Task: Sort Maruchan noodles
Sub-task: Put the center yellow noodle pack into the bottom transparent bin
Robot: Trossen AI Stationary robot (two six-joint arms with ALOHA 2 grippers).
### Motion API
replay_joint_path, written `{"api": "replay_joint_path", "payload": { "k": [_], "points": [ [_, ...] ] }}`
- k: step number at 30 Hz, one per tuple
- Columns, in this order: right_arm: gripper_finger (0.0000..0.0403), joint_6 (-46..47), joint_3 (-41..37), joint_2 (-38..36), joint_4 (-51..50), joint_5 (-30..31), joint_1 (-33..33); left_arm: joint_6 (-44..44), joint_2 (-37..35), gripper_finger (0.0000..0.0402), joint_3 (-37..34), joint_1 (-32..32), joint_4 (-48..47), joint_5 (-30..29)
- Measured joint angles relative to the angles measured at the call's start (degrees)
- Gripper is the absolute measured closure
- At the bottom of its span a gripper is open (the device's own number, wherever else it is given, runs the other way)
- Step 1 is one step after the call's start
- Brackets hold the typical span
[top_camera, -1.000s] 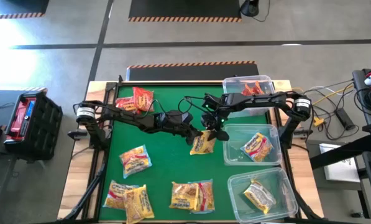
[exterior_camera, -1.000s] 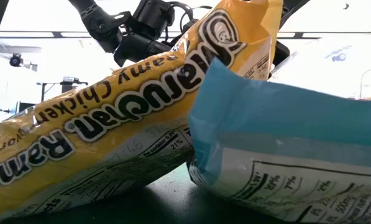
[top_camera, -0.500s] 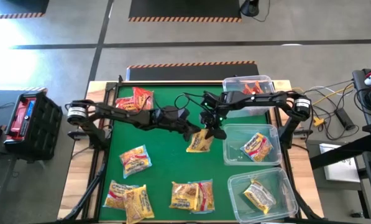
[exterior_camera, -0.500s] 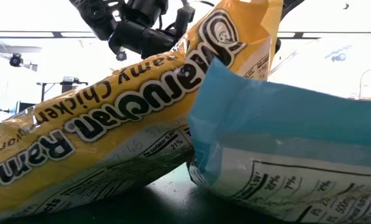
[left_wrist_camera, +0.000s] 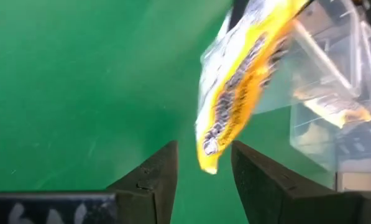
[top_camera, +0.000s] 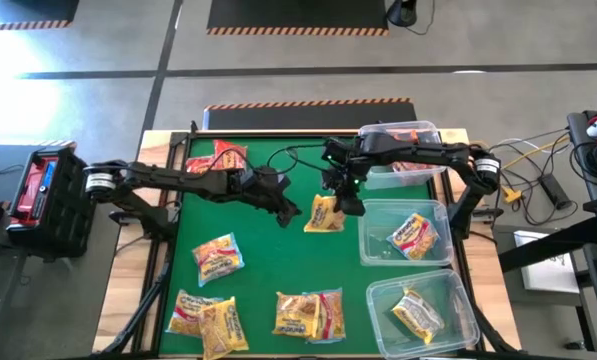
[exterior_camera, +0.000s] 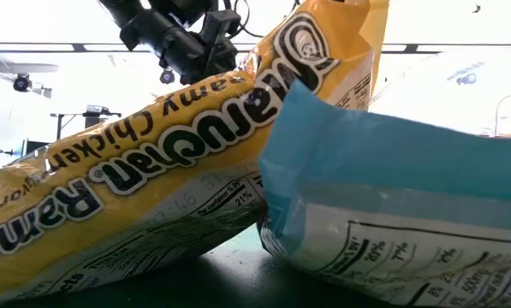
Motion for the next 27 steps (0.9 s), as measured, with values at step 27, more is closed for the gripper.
{"api": "replay_joint_path", "payload": {
  "k": [27],
  "points": [
    [0.0312, 52.3, 15.6, -8.2, -19.3, -0.1, 19.8, 7.3, 0.6, 0.0272, -0.1, 0.0, -17.3, -11.7]
  ]
}}
